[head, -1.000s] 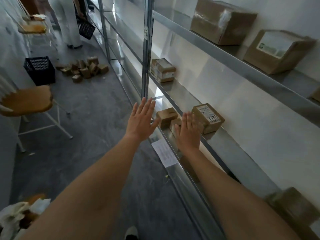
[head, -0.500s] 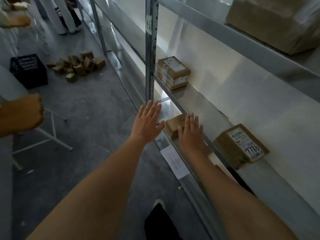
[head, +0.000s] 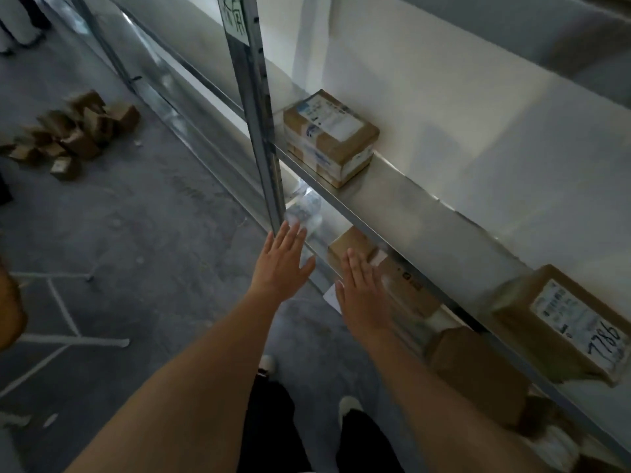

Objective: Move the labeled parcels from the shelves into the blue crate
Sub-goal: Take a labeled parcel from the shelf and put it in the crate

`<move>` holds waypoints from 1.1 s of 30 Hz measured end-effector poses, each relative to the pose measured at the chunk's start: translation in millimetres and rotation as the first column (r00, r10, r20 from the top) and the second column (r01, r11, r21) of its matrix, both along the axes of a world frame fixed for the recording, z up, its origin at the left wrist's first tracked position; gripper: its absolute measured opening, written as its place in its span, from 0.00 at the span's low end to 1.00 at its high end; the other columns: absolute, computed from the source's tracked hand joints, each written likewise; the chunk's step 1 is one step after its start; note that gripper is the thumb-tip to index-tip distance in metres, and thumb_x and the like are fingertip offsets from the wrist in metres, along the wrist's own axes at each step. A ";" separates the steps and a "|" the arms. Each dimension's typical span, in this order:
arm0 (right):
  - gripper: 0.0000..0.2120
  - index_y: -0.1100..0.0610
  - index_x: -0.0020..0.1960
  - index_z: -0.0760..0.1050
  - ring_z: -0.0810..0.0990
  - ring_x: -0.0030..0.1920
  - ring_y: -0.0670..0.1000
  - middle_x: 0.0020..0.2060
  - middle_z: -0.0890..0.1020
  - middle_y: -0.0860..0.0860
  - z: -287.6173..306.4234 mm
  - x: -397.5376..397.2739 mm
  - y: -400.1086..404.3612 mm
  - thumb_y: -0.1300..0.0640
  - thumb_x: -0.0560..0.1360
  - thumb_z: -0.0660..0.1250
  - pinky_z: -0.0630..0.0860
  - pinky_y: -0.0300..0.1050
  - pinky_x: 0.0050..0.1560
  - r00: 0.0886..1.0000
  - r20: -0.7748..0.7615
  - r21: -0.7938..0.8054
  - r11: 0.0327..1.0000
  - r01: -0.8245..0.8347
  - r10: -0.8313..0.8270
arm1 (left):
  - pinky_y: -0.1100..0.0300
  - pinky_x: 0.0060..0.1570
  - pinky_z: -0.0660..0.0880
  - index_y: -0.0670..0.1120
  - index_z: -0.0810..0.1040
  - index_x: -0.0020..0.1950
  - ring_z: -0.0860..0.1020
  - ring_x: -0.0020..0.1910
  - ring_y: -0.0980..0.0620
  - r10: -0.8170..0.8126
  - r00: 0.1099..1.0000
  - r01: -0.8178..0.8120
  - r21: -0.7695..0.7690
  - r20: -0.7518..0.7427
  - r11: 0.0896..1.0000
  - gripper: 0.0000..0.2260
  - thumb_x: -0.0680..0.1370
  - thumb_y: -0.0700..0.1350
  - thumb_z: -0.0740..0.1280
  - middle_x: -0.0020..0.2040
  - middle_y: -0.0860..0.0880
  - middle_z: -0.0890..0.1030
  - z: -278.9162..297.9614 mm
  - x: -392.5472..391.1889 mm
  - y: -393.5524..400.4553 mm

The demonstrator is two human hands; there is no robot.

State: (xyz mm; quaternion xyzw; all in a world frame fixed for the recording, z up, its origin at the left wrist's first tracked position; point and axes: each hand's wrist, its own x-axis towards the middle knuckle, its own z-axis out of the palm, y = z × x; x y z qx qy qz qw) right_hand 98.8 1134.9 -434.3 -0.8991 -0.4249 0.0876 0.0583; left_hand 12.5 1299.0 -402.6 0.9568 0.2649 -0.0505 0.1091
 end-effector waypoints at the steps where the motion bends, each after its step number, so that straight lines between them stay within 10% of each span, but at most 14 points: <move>1: 0.28 0.62 0.76 0.60 0.70 0.70 0.59 0.73 0.68 0.58 -8.2 -2.9 8.0 0.48 0.81 0.51 0.71 0.57 0.67 1.000 -0.007 -0.007 1.000 0.030 -0.030 | 0.50 0.76 0.40 0.47 0.45 0.79 0.40 0.78 0.50 -0.014 1.000 0.014 -0.028 -0.006 0.999 0.30 0.82 0.60 0.47 0.79 0.48 0.44 -8.6 0.8 12.7; 13: 0.28 0.65 0.70 0.70 0.75 0.66 0.62 0.67 0.74 0.62 -86.3 -37.9 72.9 0.48 0.82 0.47 0.74 0.60 0.63 0.820 -0.201 0.017 0.835 0.550 -0.536 | 0.53 0.74 0.36 0.46 0.44 0.79 0.39 0.78 0.50 -0.240 0.965 0.217 -0.187 -0.110 0.958 0.31 0.82 0.59 0.50 0.80 0.48 0.44 -101.8 31.3 104.0; 20: 0.26 0.59 0.78 0.56 0.57 0.77 0.54 0.77 0.60 0.55 -151.8 13.5 89.0 0.51 0.83 0.53 0.56 0.47 0.74 0.657 -0.338 0.160 0.647 0.746 -0.674 | 0.52 0.76 0.45 0.45 0.46 0.79 0.45 0.78 0.49 -0.030 0.998 0.004 -0.428 -0.053 0.904 0.32 0.81 0.57 0.54 0.80 0.47 0.47 -193.7 70.1 82.3; 33: 0.30 0.58 0.78 0.56 0.61 0.75 0.56 0.76 0.62 0.56 -255.9 79.2 112.7 0.45 0.81 0.57 0.58 0.47 0.72 0.045 -0.792 -0.030 0.113 0.993 -0.608 | 0.54 0.72 0.57 0.45 0.59 0.77 0.61 0.74 0.50 0.405 0.896 -0.302 -0.918 -0.181 0.258 0.22 0.83 0.48 0.55 0.76 0.48 0.63 -285.3 157.4 73.9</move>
